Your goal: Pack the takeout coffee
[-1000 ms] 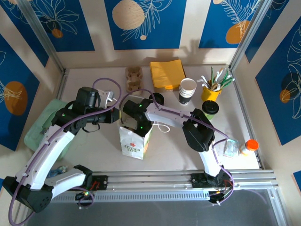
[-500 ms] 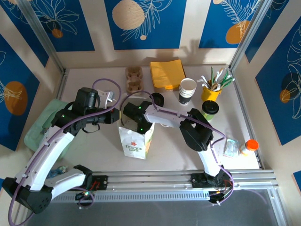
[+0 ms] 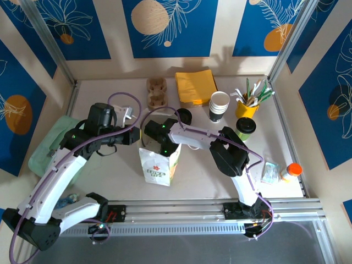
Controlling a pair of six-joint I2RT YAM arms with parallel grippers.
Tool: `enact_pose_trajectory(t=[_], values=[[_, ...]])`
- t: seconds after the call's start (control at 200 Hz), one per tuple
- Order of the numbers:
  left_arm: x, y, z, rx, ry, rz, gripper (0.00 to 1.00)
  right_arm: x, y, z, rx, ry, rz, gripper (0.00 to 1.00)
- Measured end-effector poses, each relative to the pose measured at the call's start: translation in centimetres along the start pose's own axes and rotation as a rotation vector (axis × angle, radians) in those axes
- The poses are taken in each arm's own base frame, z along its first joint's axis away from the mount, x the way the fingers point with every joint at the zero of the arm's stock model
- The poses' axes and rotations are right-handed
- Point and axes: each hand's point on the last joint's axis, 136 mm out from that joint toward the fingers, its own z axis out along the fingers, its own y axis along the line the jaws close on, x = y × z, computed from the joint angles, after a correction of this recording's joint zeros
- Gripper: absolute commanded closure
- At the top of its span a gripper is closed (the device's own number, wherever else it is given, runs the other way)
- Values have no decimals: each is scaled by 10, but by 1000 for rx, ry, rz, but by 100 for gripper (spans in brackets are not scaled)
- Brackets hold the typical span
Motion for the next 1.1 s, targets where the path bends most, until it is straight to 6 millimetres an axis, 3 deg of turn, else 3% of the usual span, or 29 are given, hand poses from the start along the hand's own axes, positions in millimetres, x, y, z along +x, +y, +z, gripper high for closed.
enact_pose_trajectory(t=[0.215,0.55,1.1], values=[[1,-2,1,21,-11,26,100,1,1,-4,0,2,0,56],[0,-6,-1,45,-30,49,100,-7,1,-31,14,-46,-4,40],[-1,3,3,1,-29,54,100,-14,5,-73,45,-149,-11,38]])
